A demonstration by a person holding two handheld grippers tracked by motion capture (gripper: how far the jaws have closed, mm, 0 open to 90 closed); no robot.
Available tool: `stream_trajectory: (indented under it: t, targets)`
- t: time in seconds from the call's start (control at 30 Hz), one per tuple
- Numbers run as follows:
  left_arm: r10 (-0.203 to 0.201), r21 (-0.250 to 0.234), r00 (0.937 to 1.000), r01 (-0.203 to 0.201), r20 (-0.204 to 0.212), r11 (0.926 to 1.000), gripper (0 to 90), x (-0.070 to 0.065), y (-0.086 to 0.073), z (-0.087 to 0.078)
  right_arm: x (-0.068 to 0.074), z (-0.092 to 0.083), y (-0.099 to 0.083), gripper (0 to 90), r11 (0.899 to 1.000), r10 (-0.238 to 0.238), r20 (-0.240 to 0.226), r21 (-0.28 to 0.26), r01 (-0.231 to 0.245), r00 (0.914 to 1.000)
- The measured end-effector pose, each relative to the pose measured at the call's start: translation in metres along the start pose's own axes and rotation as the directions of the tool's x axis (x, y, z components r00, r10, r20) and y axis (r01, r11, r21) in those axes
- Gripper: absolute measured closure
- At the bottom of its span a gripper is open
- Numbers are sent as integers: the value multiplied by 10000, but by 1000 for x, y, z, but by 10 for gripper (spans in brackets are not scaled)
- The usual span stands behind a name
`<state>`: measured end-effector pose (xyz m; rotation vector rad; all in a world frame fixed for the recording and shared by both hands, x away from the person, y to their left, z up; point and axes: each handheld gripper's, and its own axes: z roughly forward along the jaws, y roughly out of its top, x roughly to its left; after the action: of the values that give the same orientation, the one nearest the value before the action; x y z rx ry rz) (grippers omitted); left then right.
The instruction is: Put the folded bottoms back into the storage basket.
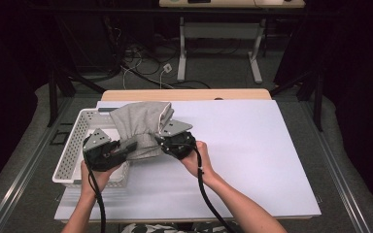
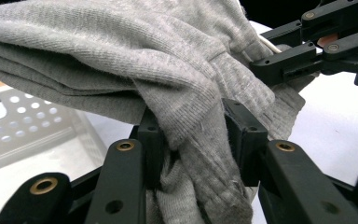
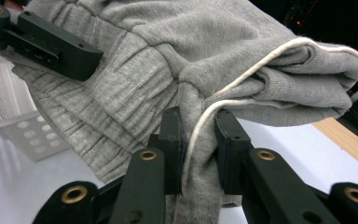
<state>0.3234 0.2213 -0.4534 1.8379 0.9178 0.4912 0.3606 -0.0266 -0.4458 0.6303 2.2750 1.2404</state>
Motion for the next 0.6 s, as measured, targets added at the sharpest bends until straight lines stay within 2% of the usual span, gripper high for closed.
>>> stream_trajectory:
  t: [0.6]
  targets:
    - [-50, 67, 9997, 51, -227, 10000, 631, 15, -2, -14, 10, 14, 11, 748, 9999, 72, -249, -89, -74, 9997]
